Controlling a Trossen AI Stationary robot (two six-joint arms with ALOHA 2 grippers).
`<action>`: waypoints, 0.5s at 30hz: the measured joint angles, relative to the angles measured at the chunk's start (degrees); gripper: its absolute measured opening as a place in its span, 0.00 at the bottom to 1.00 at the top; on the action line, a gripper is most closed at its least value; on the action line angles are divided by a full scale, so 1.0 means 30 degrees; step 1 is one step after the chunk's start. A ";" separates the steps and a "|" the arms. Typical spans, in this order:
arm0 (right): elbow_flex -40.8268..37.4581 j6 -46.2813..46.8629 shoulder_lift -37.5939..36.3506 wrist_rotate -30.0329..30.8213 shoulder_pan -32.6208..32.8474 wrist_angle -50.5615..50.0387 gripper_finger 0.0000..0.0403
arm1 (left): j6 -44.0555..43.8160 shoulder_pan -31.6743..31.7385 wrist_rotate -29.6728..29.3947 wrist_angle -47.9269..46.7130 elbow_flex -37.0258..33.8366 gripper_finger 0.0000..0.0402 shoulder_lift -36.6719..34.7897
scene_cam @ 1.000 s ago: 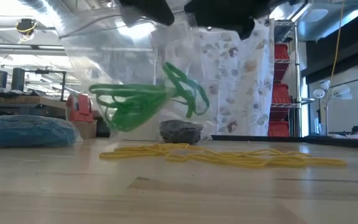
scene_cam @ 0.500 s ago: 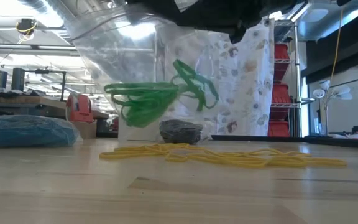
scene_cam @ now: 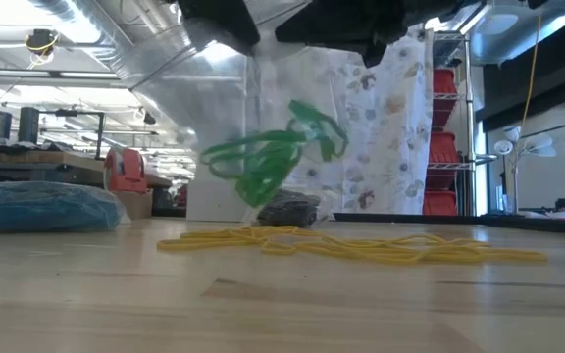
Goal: Sort rubber bands
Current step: Close the transparent zip bag
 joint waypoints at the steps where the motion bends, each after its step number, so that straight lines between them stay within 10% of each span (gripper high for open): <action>1: 0.0000 0.0000 0.0000 -0.0007 0.0000 -0.0023 0.00 | 0.0026 0.0000 -0.0007 -0.0201 0.0000 0.18 0.0000; 15: 0.0000 0.0372 0.0000 -0.0104 0.0012 -0.0256 0.00 | 0.0206 0.0000 -0.0838 -0.1146 0.0000 0.00 -0.0005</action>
